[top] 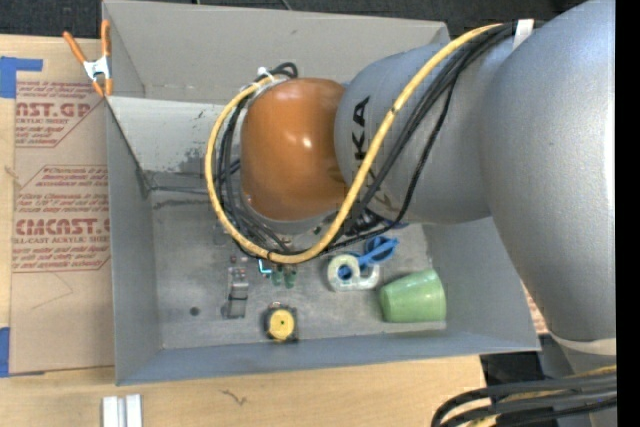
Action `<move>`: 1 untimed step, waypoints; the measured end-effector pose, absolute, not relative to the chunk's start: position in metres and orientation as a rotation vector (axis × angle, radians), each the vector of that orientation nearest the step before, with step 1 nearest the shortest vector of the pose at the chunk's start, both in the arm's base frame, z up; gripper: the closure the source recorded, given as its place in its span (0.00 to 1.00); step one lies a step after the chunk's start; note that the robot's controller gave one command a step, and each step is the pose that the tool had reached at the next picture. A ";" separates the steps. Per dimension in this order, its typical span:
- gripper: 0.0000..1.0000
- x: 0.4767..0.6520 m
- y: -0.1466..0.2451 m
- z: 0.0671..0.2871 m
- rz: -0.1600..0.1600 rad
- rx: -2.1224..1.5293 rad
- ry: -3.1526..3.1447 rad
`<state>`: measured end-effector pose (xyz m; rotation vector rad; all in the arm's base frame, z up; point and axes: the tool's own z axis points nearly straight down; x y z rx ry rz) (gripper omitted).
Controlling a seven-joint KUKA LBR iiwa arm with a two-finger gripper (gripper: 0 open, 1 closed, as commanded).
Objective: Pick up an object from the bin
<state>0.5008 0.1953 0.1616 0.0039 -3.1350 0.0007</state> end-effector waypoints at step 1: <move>0.00 0.534 0.099 0.168 0.003 0.355 -3.124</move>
Offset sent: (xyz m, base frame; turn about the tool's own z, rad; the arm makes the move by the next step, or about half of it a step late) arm 0.0317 -0.0936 0.0067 -0.2282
